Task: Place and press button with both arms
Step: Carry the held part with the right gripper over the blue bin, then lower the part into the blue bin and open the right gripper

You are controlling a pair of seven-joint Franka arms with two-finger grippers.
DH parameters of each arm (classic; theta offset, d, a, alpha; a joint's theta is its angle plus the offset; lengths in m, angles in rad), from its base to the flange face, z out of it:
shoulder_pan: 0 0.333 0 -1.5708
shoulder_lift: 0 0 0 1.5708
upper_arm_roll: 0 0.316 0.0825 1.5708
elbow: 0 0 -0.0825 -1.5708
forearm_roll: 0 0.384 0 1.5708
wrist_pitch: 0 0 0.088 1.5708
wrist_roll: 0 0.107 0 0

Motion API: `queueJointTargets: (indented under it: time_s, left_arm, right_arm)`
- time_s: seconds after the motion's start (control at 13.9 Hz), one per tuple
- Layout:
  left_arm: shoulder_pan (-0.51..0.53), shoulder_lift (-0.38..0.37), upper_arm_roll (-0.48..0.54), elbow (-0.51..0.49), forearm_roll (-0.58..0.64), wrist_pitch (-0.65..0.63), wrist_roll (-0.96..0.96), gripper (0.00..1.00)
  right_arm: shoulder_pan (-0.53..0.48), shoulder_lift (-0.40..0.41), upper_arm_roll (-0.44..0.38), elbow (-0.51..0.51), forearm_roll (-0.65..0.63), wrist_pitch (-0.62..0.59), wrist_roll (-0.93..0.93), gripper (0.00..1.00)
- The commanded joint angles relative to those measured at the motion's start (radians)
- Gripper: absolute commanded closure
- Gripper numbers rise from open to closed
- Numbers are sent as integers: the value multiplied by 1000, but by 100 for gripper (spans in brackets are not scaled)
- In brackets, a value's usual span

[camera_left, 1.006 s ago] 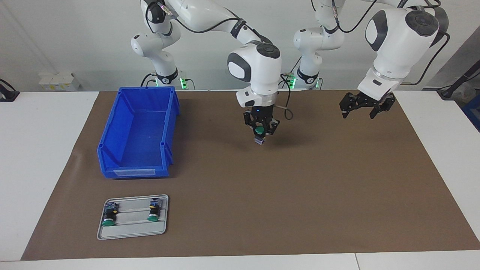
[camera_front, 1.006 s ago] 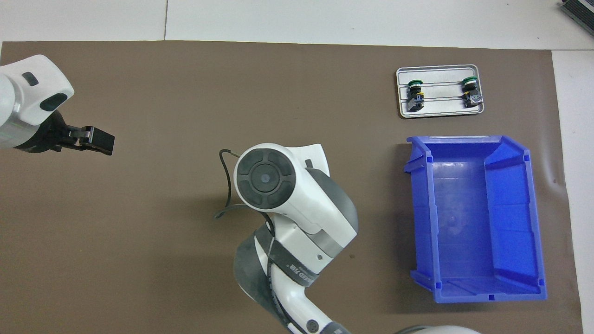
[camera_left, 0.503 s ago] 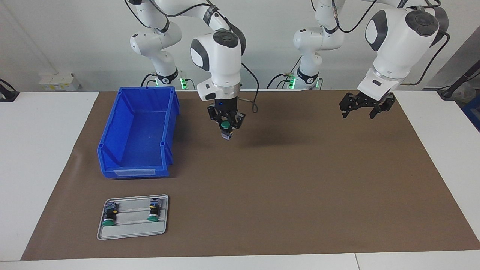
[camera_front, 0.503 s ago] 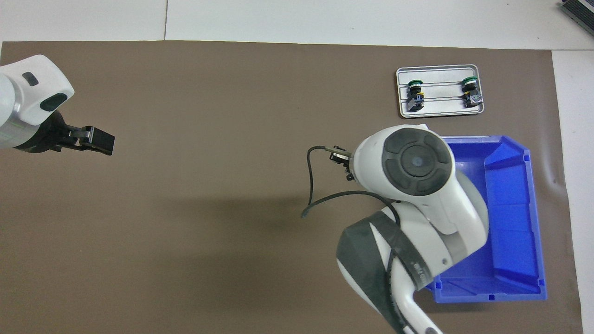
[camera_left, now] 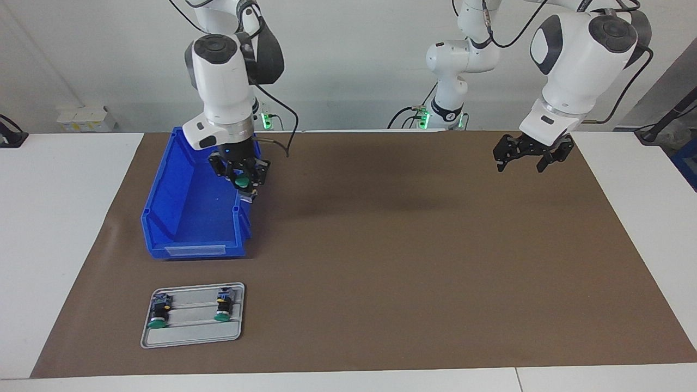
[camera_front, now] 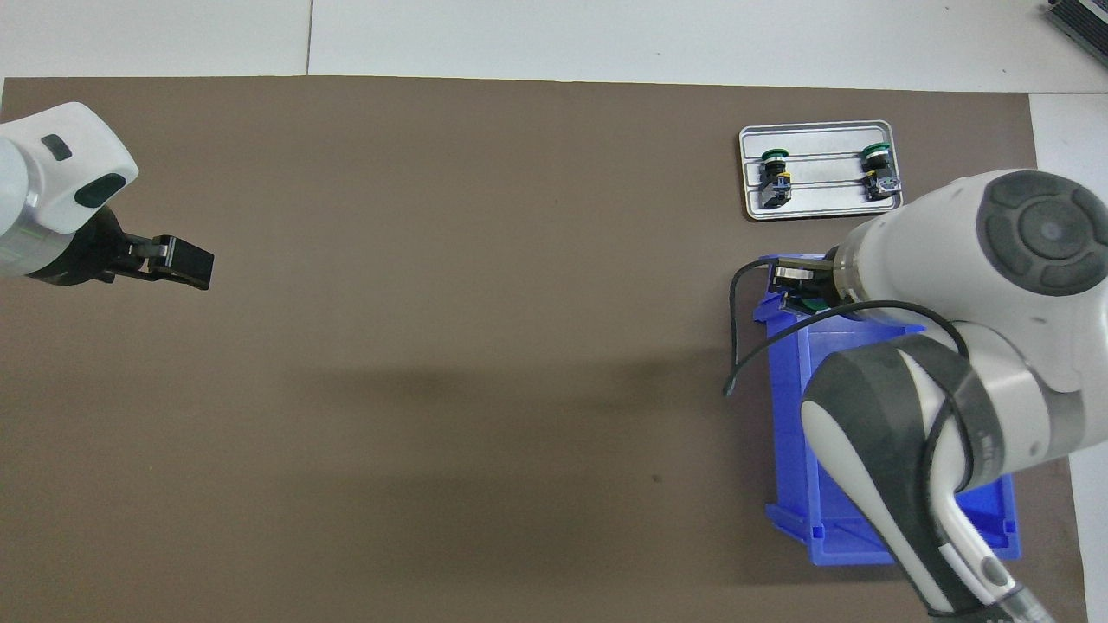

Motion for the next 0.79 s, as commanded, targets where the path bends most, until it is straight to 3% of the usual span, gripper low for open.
queueJointTargets:
  time_s: [0.0,0.36,0.72]
  left_arm:
    - [12,-29,-8,-39,-10,25,-6,0]
    - [12,-29,-8,-39,-10,25,-6,0]
    - [12,-29,-8,-37,-10,25,-6,0]
  right_arm:
    - [-98,-11,14,-43,38,25,-173,100]
    - [-210,74,14,-59,46,128,-399,100]
    - [-224,167,14,-66,86,200,-543,100]
